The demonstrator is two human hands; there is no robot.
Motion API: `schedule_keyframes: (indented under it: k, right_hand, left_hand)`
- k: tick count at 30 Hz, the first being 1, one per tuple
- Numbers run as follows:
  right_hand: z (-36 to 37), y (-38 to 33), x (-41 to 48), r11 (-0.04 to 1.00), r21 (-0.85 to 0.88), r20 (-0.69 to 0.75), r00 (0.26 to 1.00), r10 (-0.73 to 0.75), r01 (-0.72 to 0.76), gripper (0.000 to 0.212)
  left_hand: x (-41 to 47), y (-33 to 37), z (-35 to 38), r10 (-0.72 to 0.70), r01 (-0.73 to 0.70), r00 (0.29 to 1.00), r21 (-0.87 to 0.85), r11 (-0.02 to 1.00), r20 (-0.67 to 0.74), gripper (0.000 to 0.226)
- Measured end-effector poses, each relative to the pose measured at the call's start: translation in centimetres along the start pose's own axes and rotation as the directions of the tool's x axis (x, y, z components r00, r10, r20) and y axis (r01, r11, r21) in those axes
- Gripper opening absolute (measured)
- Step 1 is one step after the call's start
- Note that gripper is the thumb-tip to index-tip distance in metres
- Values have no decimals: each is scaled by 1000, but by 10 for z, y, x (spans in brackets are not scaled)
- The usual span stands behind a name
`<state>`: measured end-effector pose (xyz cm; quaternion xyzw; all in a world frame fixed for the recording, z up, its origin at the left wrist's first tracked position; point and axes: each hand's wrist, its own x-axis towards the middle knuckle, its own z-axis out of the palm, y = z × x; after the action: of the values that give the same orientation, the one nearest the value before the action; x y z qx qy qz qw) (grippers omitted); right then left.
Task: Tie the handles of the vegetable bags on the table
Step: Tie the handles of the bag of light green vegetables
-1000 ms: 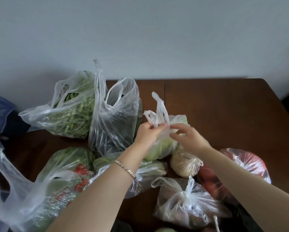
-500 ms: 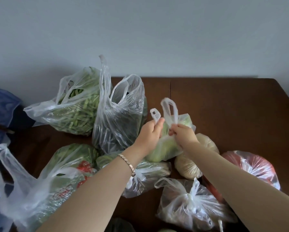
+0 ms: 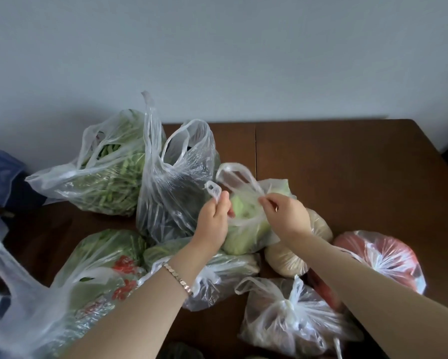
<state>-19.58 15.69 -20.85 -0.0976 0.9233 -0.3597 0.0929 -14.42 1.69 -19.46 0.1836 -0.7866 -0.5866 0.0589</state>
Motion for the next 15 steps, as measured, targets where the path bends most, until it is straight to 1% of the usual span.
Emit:
schedule_keyframes:
  k: [2, 3, 5, 7, 9, 11, 12, 14, 15]
  right_hand:
    - [-1, -3, 4, 994, -79, 88, 993, -73, 80, 33]
    - [-1, -6, 4, 985, -112, 142, 983, -117, 134, 34]
    - [2, -13, 3, 953, -168, 252, 945, -208, 254, 34]
    - [5, -15, -1, 941, -140, 330, 911, -248, 307, 35]
    - [2, -13, -2, 965, -87, 376, 905, -199, 249, 37]
    - [-3, -11, -3, 980, -93, 423, 898, -121, 176, 38]
    - [-4, -11, -3, 982, -102, 439, 893, -97, 156, 40]
    - [-4, -12, -4, 995, -52, 442, 896, -53, 85, 43]
    - [-4, -13, -5, 1000, 23, 435, 900, -27, 19, 42]
  left_hand:
    - [-2, 11, -1, 79, -79, 995, 8, 997, -61, 41]
    - [-2, 19, 0, 96, -95, 994, 23, 995, -55, 40]
    - [3, 29, 4, 52, -52, 999, 26, 998, 6, 42]
    - [9, 36, 9, -17, 17, 997, 1, 1000, 78, 44]
    - [15, 42, 12, -61, 68, 987, -42, 997, 149, 45]
    - [18, 44, 14, -98, 125, 968, -106, 986, 230, 45]
    - [20, 42, 15, -110, 144, 963, -124, 982, 247, 44]
    - [18, 40, 17, -110, 144, 966, -134, 980, 233, 33]
    - [17, 38, 18, -74, 87, 975, -55, 995, 209, 25]
